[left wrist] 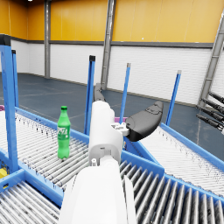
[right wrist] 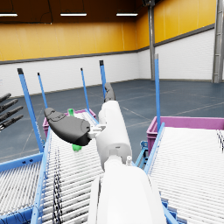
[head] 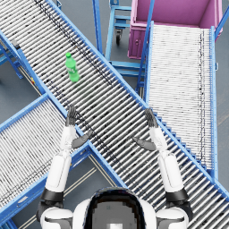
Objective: Pick up the oil and place it on the left assembly line, put the cola on the right, and keep Sprite still
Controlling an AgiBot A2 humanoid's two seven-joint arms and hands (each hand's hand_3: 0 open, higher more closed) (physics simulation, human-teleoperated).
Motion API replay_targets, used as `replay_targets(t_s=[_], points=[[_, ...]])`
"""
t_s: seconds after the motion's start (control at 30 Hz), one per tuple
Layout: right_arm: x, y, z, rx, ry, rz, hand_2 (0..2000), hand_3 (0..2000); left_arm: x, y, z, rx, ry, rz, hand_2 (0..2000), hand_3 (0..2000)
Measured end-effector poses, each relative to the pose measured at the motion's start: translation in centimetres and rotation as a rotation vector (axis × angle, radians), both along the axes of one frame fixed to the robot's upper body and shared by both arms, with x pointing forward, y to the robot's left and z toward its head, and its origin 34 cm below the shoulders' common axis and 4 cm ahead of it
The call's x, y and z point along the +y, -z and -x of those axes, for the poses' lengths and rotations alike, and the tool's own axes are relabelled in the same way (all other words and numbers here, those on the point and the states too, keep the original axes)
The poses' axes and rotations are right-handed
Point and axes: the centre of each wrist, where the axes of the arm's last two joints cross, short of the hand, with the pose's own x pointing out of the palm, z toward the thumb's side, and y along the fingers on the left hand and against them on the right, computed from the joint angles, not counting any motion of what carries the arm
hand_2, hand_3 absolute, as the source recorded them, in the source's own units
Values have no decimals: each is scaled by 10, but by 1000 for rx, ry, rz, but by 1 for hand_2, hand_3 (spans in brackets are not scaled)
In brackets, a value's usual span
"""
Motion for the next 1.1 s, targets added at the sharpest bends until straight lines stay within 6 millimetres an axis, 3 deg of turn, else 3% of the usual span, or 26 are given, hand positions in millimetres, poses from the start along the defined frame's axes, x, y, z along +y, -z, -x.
replay_targets(t_s=[1.1], points=[[0,0,0,0,0,0,0,0,0,0,0,0,0,0,0,0]])
